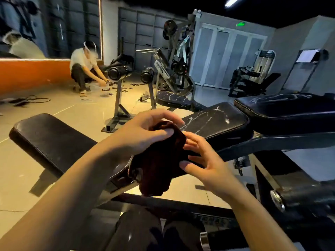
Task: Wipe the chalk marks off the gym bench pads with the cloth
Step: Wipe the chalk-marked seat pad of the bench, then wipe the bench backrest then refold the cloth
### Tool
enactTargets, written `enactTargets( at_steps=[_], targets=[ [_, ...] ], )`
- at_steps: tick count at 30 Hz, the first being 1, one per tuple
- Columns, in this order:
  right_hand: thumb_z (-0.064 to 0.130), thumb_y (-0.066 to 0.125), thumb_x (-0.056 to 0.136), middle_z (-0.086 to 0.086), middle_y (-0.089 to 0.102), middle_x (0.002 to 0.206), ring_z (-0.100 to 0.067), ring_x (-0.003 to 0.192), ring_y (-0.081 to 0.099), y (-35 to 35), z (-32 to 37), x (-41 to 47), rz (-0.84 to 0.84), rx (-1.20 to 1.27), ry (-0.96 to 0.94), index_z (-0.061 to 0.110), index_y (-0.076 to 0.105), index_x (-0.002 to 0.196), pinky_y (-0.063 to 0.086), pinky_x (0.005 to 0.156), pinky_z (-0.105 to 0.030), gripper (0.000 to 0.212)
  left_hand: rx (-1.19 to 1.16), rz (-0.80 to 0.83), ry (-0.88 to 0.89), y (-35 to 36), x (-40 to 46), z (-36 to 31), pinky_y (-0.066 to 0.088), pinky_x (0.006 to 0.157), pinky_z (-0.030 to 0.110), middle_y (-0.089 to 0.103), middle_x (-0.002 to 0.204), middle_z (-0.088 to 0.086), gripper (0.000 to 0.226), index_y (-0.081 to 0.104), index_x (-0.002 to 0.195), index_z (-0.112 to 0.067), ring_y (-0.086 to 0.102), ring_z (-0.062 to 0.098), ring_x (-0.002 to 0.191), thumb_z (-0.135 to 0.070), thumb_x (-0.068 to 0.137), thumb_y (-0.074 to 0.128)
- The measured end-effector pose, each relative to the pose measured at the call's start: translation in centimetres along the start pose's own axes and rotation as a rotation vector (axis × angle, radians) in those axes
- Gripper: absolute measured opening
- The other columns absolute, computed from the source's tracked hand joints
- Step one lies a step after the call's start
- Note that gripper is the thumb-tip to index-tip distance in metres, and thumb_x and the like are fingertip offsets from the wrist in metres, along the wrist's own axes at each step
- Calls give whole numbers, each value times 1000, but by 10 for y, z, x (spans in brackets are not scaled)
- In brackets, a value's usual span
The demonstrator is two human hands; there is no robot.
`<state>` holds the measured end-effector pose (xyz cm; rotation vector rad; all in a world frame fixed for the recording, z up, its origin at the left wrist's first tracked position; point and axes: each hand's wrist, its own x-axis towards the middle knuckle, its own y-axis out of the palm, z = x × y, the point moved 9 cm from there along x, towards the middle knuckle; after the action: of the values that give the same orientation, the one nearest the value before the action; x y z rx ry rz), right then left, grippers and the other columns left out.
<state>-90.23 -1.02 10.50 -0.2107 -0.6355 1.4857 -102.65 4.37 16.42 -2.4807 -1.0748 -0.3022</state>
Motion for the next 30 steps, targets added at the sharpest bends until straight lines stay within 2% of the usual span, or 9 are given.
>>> enactTargets(
  at_steps=[2,4,6,8,11,17,20,24,30],
  targets=[
    [17,64,93,22,64,117,2,115,56,9,-20,-3,140,85,106,40,58,120,46,84,-13,36,55,53,122,9,5,-23,50,82,18,67,105,-16,21,67,102,-26,61,3,105,-11,91,57],
    [22,66,92,10,68,117,-6,113,61,4,-31,-10,144,117,123,23,65,116,49,89,-20,24,79,55,209,9,7,-36,47,86,15,67,108,-14,24,66,104,-24,59,5,110,-10,88,57],
    [20,68,87,-7,67,114,-17,110,63,1,-38,-20,168,233,142,0,58,118,50,96,-33,39,78,24,233,6,10,-36,46,87,14,67,107,-14,23,67,103,-24,59,5,110,-10,86,58],
    [13,66,84,-12,63,102,-20,98,62,2,-43,-29,212,318,165,-11,48,114,51,90,-33,43,64,-4,237,5,12,-30,47,84,14,68,105,-15,24,67,102,-24,61,4,106,-13,83,57],
    [11,70,83,-7,63,93,-19,90,62,0,-51,-37,217,294,181,-2,49,106,52,83,-35,34,26,-35,224,3,14,-20,49,82,16,68,105,-12,23,66,103,-27,63,8,104,-14,84,63],
    [16,67,90,3,69,97,-13,92,67,-10,-73,-39,168,-94,245,29,64,101,58,77,-32,17,-35,-134,191,-6,4,-8,50,73,15,69,97,-3,27,67,101,-25,65,12,94,-15,77,59],
    [18,68,90,1,70,98,-10,89,67,-5,-74,-38,213,-104,240,27,67,110,55,77,-27,22,-17,-181,189,-9,1,-4,51,76,18,69,97,-5,26,67,100,-26,63,14,99,-9,82,59],
    [16,71,86,0,70,87,-8,81,66,-15,-71,-39,170,-36,253,13,71,94,52,74,-23,8,8,-232,174,-20,-3,2,51,95,42,68,107,6,29,66,104,-26,63,23,108,-3,87,57],
    [17,72,86,10,65,80,0,67,58,-31,-71,-41,84,-182,266,21,70,90,48,65,-18,6,-8,-295,119,-38,-13,17,46,100,53,66,113,8,30,66,108,-27,61,28,111,-11,85,58]
  ],
)
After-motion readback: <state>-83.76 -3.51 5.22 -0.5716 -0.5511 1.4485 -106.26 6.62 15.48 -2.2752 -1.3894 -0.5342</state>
